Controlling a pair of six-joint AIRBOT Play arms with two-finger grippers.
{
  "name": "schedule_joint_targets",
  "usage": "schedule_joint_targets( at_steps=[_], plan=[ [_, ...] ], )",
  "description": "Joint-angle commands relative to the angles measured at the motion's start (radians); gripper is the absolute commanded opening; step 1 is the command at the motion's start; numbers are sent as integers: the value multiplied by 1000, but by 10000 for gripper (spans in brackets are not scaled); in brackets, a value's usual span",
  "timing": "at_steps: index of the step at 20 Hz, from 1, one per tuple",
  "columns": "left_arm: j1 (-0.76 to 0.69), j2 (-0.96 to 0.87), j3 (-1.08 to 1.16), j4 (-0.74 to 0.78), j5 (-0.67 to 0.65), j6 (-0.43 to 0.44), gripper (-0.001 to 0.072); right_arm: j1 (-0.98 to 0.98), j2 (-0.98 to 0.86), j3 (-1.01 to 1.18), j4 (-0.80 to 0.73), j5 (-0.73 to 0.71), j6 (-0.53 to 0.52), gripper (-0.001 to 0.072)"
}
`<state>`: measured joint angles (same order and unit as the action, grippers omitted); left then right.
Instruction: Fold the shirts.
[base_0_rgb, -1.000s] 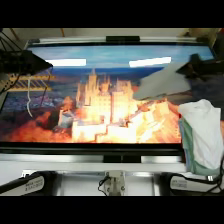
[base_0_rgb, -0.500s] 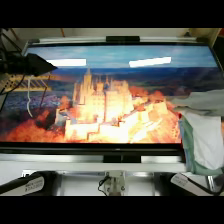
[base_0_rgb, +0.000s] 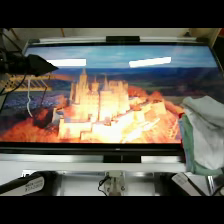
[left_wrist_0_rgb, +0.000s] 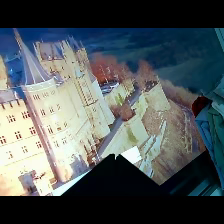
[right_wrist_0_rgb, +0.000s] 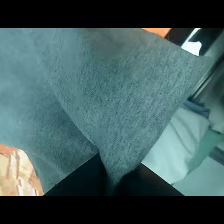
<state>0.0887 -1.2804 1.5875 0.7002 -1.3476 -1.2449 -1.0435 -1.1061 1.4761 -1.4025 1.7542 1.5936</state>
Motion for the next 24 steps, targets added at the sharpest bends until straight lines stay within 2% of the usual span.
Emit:
schedule_joint_targets(
  at_steps=[1, 4, 6, 7, 8, 9, 12, 14, 15, 16, 17, 18, 19, 20, 21, 22, 23, 24],
  plan=[
    [0, 0, 0, 0, 0, 3, 37, -12, 81, -245, -73, 109, -24, 79],
    [0, 0, 0, 0, 0, 4, 38, -12, 96, -350, -207, 91, -24, 80],
    [0, 0, 0, 0, 0, 4, 37, -12, 96, -365, -276, 51, -16, 109],
    [0, 0, 0, 0, 0, 4, 37, -12, 96, -365, -281, 21, -12, 331],
    [0, 0, 0, 0, 0, 4, 38, -12, 96, -365, -273, 6, -28, 608],
    [0, -1, 0, 0, 0, 4, 38, -12, 96, -364, -271, -8, -36, 630],
    [0, -6, 0, 0, 1, 4, 38, -12, 96, -345, -193, -107, -56, 630],
    [0, -8, 0, 6, 6, 3, 36, 26, 96, -272, -110, -226, -73, 630],
    [-10, -8, 5, 62, 10, 1, 35, 87, 96, -218, -107, -306, -85, 629],
    [-32, -8, 16, 181, 11, -37, 34, 165, 96, -169, -118, -380, -87, 629],
    [-74, -8, 28, 374, 10, -107, 33, 269, 95, -122, -137, -454, -87, 627],
    [-127, -8, 34, 599, 3, -182, 33, 390, 93, -88, -165, -511, -84, 524],
    [-180, -12, 33, 797, -22, -242, 34, 513, 87, -70, -205, -544, -69, 454],
    [-231, -23, 33, 954, -71, -283, 35, 639, 76, -63, -256, -549, -49, 457],
    [-272, -41, 33, 1043, -127, -303, 39, 767, 49, -63, -299, -523, -21, 460],
    [-292, -60, 32, 1041, -155, -308, 180, 871, 9, -63, -307, -478, 7, 528],
    [-308, -75, 21, 1001, -158, -349, 609, 943, -35, -63, -286, -435, 51, 607],
    [-315, -78, 0, 945, -155, -346, 714, 985, -81, -62, -224, -394, 74, 632]
  ],
)
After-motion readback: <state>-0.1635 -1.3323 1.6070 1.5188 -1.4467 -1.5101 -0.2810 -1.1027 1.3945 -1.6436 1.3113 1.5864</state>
